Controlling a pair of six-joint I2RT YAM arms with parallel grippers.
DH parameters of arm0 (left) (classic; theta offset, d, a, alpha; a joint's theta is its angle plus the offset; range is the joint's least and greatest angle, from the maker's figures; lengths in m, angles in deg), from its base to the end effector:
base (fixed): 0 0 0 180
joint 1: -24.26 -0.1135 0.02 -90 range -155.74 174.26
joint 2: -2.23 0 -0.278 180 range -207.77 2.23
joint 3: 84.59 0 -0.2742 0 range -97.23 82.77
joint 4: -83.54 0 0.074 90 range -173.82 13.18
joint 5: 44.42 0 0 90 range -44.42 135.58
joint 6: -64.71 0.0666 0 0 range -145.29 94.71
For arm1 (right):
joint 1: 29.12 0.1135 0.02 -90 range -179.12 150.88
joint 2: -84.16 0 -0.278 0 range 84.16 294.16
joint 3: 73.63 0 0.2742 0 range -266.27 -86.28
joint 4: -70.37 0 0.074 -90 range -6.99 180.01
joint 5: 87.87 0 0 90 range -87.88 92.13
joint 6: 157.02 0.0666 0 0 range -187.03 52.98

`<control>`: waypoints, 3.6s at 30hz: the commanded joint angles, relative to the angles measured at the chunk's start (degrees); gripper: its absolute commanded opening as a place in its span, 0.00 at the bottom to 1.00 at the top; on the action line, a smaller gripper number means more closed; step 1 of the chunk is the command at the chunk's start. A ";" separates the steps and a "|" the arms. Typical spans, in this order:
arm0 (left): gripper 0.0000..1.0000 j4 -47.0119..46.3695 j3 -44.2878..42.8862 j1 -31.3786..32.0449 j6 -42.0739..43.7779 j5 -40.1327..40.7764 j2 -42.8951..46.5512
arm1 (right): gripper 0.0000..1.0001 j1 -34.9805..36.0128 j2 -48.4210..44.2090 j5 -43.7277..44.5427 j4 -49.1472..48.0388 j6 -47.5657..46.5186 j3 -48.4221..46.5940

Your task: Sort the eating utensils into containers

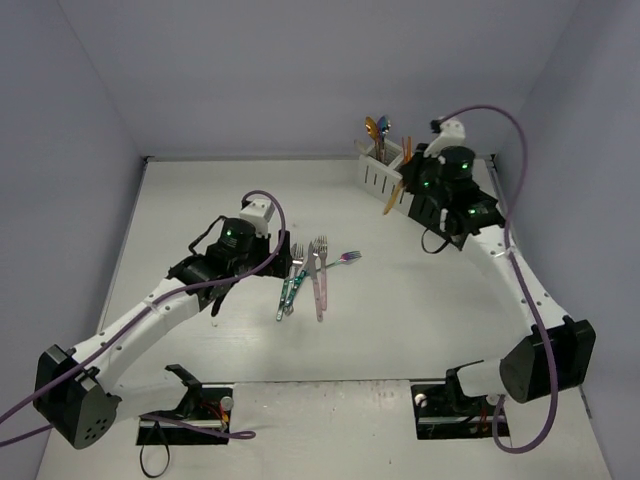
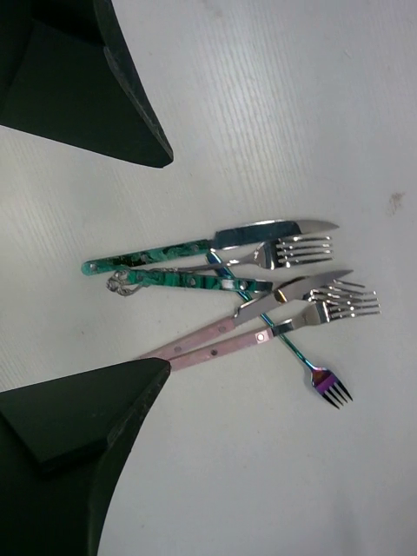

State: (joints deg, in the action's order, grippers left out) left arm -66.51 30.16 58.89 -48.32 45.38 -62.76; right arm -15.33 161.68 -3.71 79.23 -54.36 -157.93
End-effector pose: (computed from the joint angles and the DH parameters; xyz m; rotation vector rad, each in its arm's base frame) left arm 0.2457 -0.1700 0.2970 0.2193 2.1370 -0.6051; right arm 0.3600 0.0953 0.4122 -0.0958 1.6217 0.4385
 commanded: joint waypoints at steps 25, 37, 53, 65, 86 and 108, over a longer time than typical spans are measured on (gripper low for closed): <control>0.91 9.32 2.12 -1.77 -5.14 0.24 -1.26 | 0.00 -20.65 29.35 -11.75 -7.69 -8.06 -22.17; 0.91 8.09 1.17 -1.77 -2.52 -3.96 -3.30 | 0.03 -20.73 34.86 -19.58 -7.00 -7.22 -21.45; 0.90 8.56 0.70 -1.59 -5.62 -3.52 -5.27 | 0.79 -20.82 21.79 -5.33 1.68 -12.14 -20.81; 0.68 8.35 -2.34 -1.24 -11.52 -0.33 -15.11 | 0.93 -20.73 -2.10 4.56 6.16 -4.28 -4.13; 0.40 8.00 -12.43 1.30 -14.94 5.13 -32.87 | 0.95 -17.66 -20.73 -4.62 9.14 2.45 14.90; 0.00 11.34 -10.21 -2.34 -8.51 11.70 -29.53 | 0.96 -11.95 -19.96 -10.95 10.79 0.54 12.57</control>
State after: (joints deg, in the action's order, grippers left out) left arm -57.72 19.94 58.63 -61.24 52.74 -98.37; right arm -31.08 140.33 -11.31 91.96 -52.90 -142.01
